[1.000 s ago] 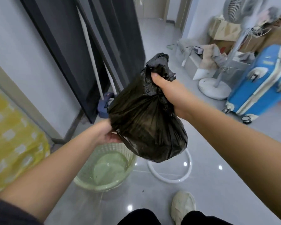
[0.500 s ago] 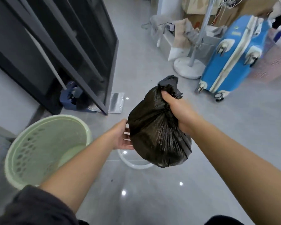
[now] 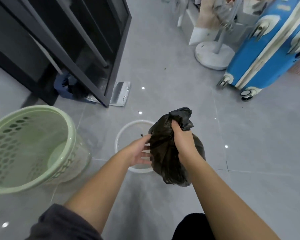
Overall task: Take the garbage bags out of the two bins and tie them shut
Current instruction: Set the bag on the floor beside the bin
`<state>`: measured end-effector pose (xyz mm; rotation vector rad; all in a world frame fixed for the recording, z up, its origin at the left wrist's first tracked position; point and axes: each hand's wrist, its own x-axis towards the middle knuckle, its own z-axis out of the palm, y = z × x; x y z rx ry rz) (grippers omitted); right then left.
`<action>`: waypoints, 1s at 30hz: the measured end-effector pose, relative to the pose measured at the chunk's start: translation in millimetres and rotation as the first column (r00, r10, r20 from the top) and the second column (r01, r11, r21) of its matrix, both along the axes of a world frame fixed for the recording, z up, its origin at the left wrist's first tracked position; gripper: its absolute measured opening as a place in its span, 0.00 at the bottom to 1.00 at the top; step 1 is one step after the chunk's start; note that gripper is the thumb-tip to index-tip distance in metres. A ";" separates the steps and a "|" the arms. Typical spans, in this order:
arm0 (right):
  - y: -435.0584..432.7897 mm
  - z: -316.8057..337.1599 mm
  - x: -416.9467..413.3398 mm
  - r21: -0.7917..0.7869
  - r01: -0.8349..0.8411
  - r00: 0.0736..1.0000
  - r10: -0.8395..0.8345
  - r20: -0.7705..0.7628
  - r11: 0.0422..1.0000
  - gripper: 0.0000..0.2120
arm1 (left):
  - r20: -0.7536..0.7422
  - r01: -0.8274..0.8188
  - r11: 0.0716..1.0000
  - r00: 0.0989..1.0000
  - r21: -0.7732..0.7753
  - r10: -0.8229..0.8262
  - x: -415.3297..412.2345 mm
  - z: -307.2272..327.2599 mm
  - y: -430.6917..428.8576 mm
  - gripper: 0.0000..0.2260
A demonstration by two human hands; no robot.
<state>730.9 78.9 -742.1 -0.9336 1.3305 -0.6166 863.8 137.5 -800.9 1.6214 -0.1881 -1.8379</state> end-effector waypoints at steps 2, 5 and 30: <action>0.5 -19.4 7.5 0.007 -0.013 0.999 0.013 -0.041 1.000 0.09 | -0.017 -0.022 1.000 1.000 -0.013 0.022 2.5 -26.5 1.5 0.21; -5.7 -37.9 12.9 0.013 -0.006 0.994 0.007 -0.106 1.000 0.09 | -0.073 -0.063 0.997 0.996 -0.044 0.060 4.8 -51.0 1.9 0.19; -1.3 -63.1 18.8 -0.035 0.057 0.980 -0.063 -0.186 0.998 0.08 | 0.783 -0.190 0.977 0.621 0.101 0.040 75.1 -147.6 21.1 0.17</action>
